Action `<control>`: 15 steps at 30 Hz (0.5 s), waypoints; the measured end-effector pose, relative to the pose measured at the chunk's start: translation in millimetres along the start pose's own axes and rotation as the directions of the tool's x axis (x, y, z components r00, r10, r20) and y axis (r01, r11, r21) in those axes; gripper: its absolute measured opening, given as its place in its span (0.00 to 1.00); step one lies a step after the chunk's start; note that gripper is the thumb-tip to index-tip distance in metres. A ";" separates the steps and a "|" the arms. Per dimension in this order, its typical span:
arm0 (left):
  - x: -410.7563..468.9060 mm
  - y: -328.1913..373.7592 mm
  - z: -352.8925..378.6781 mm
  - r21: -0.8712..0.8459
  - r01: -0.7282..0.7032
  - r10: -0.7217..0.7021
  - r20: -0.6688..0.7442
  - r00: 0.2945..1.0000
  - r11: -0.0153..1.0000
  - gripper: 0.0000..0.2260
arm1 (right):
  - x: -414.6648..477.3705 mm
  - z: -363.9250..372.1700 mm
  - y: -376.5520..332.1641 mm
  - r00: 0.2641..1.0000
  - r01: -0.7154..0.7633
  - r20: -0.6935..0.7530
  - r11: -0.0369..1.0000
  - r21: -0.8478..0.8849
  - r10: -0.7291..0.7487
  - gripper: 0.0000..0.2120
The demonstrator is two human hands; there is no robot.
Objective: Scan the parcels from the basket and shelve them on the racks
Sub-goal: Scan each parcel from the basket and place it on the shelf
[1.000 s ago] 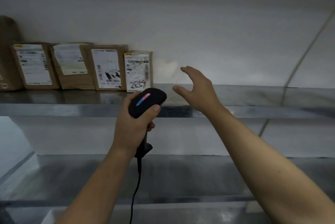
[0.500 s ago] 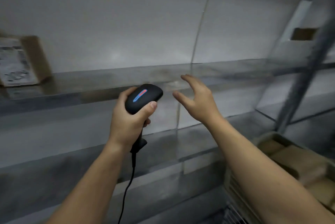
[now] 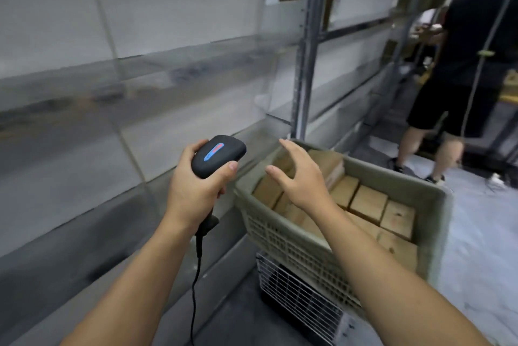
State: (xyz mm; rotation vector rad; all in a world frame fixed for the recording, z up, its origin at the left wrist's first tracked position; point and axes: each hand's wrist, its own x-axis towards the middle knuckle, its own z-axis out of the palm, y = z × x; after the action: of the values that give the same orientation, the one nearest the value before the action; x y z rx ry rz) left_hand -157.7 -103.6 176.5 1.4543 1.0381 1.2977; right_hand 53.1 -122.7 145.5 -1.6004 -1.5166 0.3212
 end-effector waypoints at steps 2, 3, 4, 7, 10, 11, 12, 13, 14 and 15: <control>1.1 -8.3 23.4 0.010 0.023 -0.024 0.058 0.998 1.000 0.25 | -14.0 -11.6 26.5 0.996 -0.083 -0.021 0.996 -0.011 0.083 0.31; 2.1 -12.8 34.3 0.013 0.032 -0.033 0.085 0.996 0.999 0.26 | -21.0 -17.7 38.9 0.992 -0.123 -0.031 0.992 -0.010 0.122 0.31; 3.3 -16.9 45.1 0.014 0.040 -0.042 0.110 0.993 0.999 0.28 | -27.1 -23.4 50.5 0.986 -0.161 -0.041 0.987 -0.005 0.161 0.31; 8.2 -30.2 73.3 0.029 0.067 -0.071 0.185 0.980 0.997 0.30 | -41.3 -36.9 80.4 0.960 -0.268 -0.082 0.963 0.002 0.267 0.31; 18.8 -45.4 97.0 0.042 0.091 -0.098 0.240 0.966 0.995 0.30 | -48.8 -43.9 105.4 0.931 -0.351 -0.113 0.936 -0.013 0.347 0.31; 24.1 -50.6 104.0 0.050 0.093 -0.103 0.254 0.962 0.994 0.29 | -49.4 -45.0 112.6 0.924 -0.369 -0.117 0.929 -0.022 0.365 0.31; 30.0 -56.2 110.5 0.054 0.094 -0.106 0.268 0.958 0.994 0.28 | -48.7 -45.0 119.7 0.916 -0.389 -0.118 0.921 -0.030 0.383 0.32; 36.6 -62.0 116.3 0.057 0.099 -0.112 0.279 0.954 0.993 0.27 | -47.0 -44.3 126.5 0.909 -0.407 -0.118 0.913 -0.035 0.400 0.32; 43.4 -67.4 121.7 0.061 0.104 -0.117 0.289 0.950 0.993 0.27 | -43.7 -42.8 133.2 0.901 -0.425 -0.116 0.905 -0.040 0.418 0.32; 50.6 -72.5 126.3 0.070 0.110 -0.126 0.298 0.946 0.991 0.27 | -39.5 -40.5 139.0 0.894 -0.440 -0.114 0.897 -0.045 0.433 0.32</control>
State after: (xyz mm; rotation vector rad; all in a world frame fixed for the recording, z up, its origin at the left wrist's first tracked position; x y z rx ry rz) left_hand -28.7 -48.3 112.8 1.5482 0.9440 0.9331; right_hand 166.6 -156.2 53.1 -1.9812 -1.0878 0.4312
